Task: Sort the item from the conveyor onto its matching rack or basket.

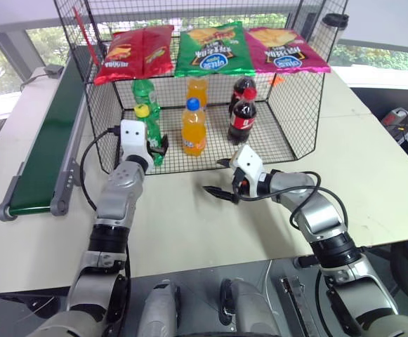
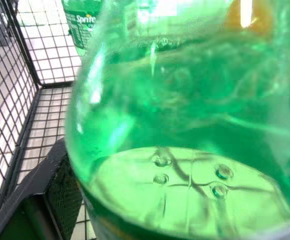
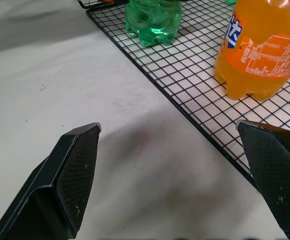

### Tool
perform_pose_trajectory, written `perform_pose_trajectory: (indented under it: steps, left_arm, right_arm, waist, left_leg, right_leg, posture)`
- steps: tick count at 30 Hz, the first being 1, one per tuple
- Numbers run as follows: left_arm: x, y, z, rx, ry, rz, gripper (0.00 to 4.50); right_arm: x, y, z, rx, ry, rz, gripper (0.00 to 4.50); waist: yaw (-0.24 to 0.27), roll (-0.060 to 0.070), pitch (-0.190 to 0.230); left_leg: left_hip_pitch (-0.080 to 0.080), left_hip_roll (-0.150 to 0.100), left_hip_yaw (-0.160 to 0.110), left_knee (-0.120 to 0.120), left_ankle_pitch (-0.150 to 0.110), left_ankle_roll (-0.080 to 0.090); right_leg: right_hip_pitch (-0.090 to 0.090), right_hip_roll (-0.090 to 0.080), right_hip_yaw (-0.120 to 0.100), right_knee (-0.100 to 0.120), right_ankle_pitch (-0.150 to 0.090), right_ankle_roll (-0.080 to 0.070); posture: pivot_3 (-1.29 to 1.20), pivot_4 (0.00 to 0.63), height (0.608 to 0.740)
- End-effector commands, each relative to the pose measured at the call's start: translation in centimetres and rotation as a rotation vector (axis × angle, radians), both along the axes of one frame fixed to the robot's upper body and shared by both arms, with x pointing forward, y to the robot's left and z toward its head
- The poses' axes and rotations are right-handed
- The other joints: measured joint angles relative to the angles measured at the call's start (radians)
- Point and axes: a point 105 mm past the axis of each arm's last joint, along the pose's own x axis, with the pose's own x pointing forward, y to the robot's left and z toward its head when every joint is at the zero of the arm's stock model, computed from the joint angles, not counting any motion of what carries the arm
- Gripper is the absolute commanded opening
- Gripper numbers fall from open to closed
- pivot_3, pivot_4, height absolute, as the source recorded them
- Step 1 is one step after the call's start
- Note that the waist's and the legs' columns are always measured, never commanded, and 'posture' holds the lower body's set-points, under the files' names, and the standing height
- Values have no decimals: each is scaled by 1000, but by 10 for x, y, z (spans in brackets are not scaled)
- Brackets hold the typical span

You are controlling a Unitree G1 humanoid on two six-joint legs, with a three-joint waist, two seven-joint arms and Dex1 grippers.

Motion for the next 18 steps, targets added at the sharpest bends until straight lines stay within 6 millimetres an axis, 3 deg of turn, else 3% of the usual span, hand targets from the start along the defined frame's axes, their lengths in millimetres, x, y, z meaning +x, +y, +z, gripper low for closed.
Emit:
perform_pose_trajectory:
  steps: [1, 12, 18]
  left_arm:
    - [-11, 0, 33, 9, -111, -11, 4462]
    - [-58, 15, 61, 57, -161, -18, 4462]
    - [-96, 12, 48, 64, -118, -82, 4462]
  right_arm:
    - [-2, 4, 15, 13, -50, 24, 4500]
    - [-3, 5, 14, 15, -43, 37, 4500]
    - [-3, 5, 16, 17, -49, 38, 4500]
  waist:
    - [0, 0, 0]
    - [-1, 0, 0]
    - [-1, 0, 0]
  left_leg:
    - [0, 0, 0, 0, 0, 0]
    - [0, 0, 0, 0, 0, 0]
    - [0, 0, 0, 0, 0, 0]
  right_leg:
    - [0, 0, 0, 0, 0, 0]
    - [0, 0, 0, 0, 0, 0]
    - [0, 0, 0, 0, 0, 0]
  posture:
    - [0, 150, 740]
    - [0, 150, 740]
    - [0, 150, 740]
